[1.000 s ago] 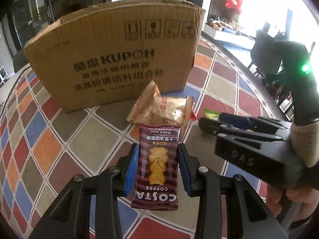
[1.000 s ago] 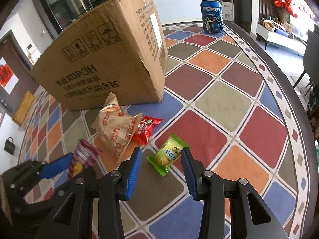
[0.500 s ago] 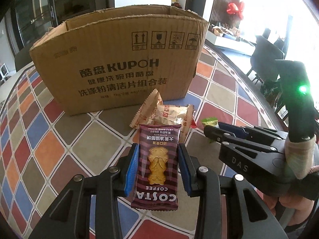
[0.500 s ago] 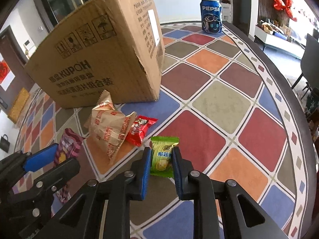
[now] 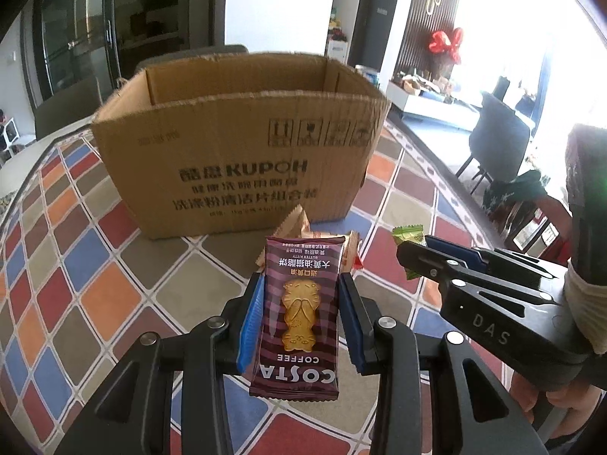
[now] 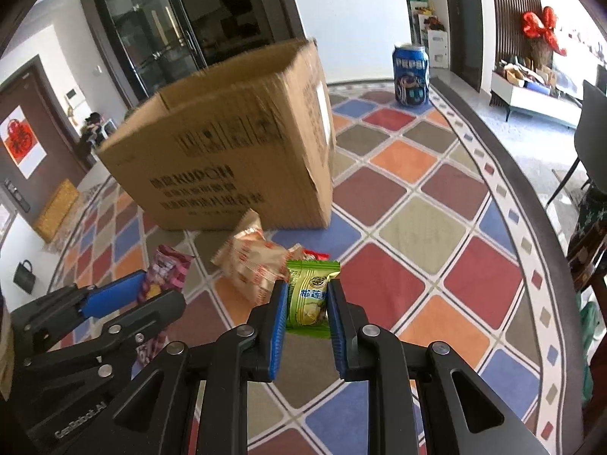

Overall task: Organize snacks
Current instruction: 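Carry the Costa biscuit and green candy over the box and open both tools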

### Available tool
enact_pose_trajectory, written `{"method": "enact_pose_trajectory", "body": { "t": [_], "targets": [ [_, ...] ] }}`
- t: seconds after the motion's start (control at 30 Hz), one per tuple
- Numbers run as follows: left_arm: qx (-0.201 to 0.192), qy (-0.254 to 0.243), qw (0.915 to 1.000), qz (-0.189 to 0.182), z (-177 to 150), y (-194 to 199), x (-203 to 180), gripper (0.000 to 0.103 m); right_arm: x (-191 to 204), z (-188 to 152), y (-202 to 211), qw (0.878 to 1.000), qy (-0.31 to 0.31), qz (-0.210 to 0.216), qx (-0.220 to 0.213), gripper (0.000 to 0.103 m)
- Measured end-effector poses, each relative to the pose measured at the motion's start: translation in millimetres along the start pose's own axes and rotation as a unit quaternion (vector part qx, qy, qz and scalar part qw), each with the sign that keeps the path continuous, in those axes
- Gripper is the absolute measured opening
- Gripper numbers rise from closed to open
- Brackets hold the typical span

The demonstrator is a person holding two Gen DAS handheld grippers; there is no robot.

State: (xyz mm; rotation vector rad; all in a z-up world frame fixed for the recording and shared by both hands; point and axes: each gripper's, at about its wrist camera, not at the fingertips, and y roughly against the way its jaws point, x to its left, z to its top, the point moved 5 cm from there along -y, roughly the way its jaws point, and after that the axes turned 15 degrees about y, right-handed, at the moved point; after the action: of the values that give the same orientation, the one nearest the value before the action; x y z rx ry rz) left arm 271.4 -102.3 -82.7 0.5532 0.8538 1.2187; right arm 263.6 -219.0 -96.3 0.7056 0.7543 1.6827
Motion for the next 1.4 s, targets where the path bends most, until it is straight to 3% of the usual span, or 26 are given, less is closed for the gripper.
{"method": "enact_pose_trajectory", "body": {
  "t": [0.4, 0.97, 1.4],
  "targets": [
    [-0.069, 0.017, 0.9973, -0.018, 34, 51, 7, 0.038, 15, 38, 40, 0.997, 0.028, 0.001, -0.066, 0.022],
    [-0.169, 0.013, 0.9856, -0.002, 99, 96, 17, 0.038, 38, 108, 77, 0.986, 0.068, 0.000, -0.150, 0.022],
    [-0.181, -0.004, 0.9832, 0.025, 152, 85, 23, 0.038, 34, 154, 71, 0.984, 0.072, -0.011, -0.162, 0.022]
  ]
}}
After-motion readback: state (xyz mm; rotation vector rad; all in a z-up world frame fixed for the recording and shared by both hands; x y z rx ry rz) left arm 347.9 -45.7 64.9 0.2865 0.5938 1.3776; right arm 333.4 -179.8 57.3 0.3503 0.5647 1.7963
